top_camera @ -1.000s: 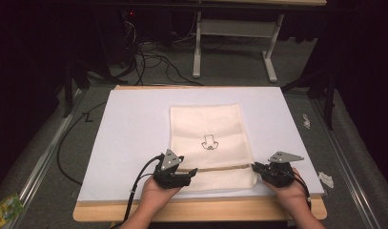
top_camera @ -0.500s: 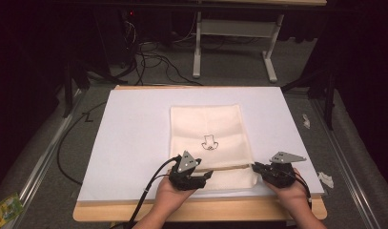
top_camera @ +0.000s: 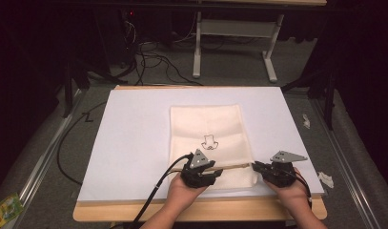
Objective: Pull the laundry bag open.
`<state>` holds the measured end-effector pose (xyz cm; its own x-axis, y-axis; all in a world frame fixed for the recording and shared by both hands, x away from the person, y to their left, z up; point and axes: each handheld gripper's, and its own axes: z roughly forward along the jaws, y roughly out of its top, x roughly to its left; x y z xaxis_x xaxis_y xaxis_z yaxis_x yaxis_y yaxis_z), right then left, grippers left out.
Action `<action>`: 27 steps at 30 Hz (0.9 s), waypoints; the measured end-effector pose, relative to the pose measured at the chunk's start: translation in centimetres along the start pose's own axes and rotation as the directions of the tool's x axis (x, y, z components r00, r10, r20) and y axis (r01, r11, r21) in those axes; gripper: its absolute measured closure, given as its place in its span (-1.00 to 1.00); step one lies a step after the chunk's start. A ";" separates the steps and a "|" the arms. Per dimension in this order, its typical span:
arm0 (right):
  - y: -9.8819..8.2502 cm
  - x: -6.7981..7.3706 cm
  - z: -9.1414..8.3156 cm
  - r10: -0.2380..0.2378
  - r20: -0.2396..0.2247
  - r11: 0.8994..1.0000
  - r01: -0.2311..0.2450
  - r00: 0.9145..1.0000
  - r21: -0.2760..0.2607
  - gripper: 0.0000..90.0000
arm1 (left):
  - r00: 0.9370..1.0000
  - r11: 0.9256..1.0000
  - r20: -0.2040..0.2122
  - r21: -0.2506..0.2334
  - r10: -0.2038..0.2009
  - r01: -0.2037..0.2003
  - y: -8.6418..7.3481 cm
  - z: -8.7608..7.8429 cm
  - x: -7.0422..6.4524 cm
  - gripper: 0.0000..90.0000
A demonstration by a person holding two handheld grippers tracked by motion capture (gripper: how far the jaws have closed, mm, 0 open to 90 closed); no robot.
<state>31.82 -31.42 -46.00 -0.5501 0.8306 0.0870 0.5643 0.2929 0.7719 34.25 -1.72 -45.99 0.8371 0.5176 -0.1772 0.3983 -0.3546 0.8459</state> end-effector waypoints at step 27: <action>0.4 0.2 -0.4 0.003 -0.004 0.999 -0.003 1.000 -0.036 0.86 | 0.999 0.999 0.042 0.036 0.001 -0.003 2.0 6.7 -3.5 0.46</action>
<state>31.64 -31.33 -45.44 -0.5504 0.8298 0.0918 0.5437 0.2729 0.7936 34.60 -9.48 -47.05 0.8526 0.4839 -0.1972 0.4093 -0.3839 0.8277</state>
